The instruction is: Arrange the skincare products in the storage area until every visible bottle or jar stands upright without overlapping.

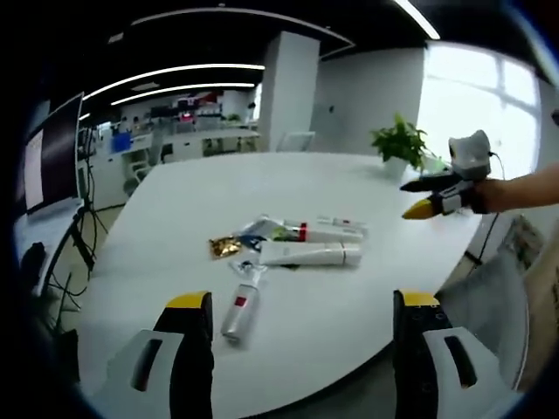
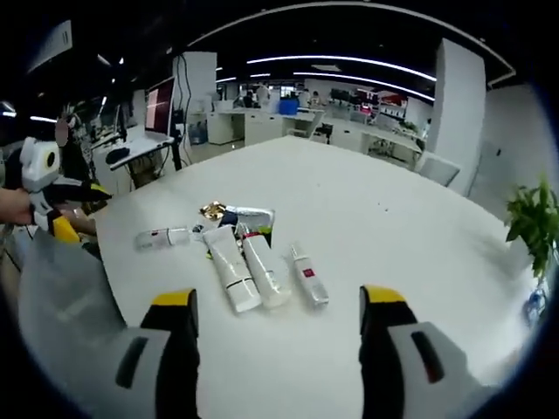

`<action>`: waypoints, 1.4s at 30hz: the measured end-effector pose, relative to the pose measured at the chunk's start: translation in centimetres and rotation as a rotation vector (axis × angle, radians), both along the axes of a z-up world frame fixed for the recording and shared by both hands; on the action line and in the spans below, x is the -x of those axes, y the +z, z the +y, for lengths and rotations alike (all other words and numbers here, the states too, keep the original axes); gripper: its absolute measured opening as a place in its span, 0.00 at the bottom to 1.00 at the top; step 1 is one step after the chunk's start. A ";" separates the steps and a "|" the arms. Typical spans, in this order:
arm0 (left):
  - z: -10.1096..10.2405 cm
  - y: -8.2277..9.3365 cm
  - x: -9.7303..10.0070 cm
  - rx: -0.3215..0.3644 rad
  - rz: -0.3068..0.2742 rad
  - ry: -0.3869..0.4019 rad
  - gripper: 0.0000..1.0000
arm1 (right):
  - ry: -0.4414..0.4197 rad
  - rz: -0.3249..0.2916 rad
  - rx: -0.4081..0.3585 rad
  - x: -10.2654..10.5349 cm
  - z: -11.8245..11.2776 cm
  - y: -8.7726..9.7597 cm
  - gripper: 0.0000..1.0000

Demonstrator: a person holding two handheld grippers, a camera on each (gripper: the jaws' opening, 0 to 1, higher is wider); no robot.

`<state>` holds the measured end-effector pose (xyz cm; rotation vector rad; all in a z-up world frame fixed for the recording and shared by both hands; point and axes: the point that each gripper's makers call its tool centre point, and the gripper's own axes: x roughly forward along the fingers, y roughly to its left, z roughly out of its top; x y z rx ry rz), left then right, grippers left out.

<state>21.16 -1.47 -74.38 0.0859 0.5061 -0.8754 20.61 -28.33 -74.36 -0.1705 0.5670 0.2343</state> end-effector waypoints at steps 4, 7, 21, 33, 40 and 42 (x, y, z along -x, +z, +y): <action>0.2 -0.1 -0.2 0.003 -0.004 0.012 0.82 | 0.061 0.051 0.018 -1.2 0.5 -1.1 0.72; 0.2 -0.1 -0.1 -0.009 -0.020 0.010 0.81 | 0.095 0.096 0.026 -2.1 0.7 -2.3 0.70; 0.5 0.4 -0.5 0.044 -0.005 0.032 0.80 | 0.236 0.234 0.091 -7.2 2.2 -5.3 0.61; -0.1 0.0 -0.2 0.036 0.015 0.000 0.80 | 0.288 0.322 0.135 -10.2 3.2 -7.8 0.54; 0.3 0.0 -0.7 0.067 0.042 0.029 0.80 | 0.319 0.358 0.124 -11.0 4.7 -9.7 0.48; 0.3 0.0 -0.8 0.071 0.046 0.031 0.79 | 0.321 0.370 0.130 -11.2 5.0 -10.1 0.44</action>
